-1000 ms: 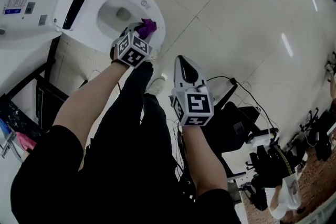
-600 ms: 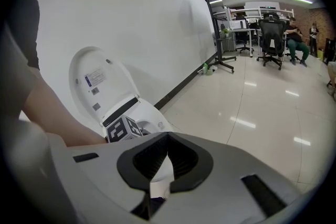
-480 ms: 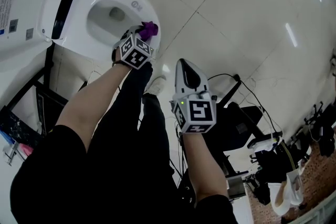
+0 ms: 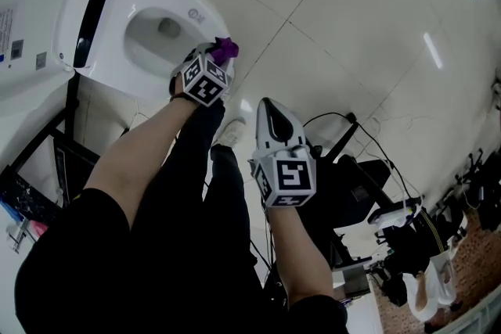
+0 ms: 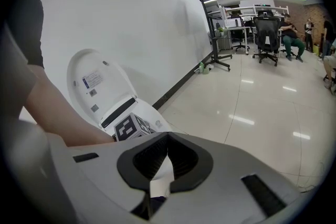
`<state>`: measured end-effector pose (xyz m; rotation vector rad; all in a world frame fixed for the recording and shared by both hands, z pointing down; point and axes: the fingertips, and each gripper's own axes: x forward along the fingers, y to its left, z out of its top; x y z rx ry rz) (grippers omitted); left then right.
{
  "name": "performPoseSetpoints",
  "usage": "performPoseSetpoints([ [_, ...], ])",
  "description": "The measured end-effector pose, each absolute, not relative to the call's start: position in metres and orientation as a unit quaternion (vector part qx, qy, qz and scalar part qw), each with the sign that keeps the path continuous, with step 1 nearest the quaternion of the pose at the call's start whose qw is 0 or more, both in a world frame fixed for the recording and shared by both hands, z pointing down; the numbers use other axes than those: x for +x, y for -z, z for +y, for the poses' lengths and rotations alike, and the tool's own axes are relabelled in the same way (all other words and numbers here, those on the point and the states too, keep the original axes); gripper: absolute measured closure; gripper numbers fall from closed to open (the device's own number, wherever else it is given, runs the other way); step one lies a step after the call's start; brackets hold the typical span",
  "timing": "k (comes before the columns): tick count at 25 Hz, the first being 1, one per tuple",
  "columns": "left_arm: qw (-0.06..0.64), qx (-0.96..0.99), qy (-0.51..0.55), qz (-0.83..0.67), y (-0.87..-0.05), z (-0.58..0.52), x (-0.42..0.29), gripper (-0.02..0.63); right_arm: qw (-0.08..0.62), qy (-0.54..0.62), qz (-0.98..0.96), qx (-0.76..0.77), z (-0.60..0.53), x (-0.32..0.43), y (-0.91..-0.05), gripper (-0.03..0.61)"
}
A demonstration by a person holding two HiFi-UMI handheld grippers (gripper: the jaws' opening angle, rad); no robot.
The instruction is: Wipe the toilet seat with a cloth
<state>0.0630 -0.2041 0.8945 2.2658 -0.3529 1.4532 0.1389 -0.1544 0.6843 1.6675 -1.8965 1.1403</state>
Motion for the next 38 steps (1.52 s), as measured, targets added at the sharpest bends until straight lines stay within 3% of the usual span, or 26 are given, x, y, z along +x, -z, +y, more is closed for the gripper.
performPoseSetpoints([
  [16, 0.216, 0.850, -0.467, -0.112, -0.836, -0.188, 0.091, 0.518, 0.159, -0.375, -0.694, 0.593, -0.141, 0.140, -0.640, 0.563],
  [29, 0.147, 0.886, -0.388, -0.209, -0.630, -0.154, 0.020, 0.518, 0.123, -0.284, -0.751, 0.583, -0.093, 0.097, -0.499, 0.563],
  [38, 0.087, 0.900, -0.338, -0.262, -0.479, -0.061, -0.040, 0.518, 0.105, -0.224, -0.796, 0.552, -0.020, 0.060, -0.406, 0.563],
])
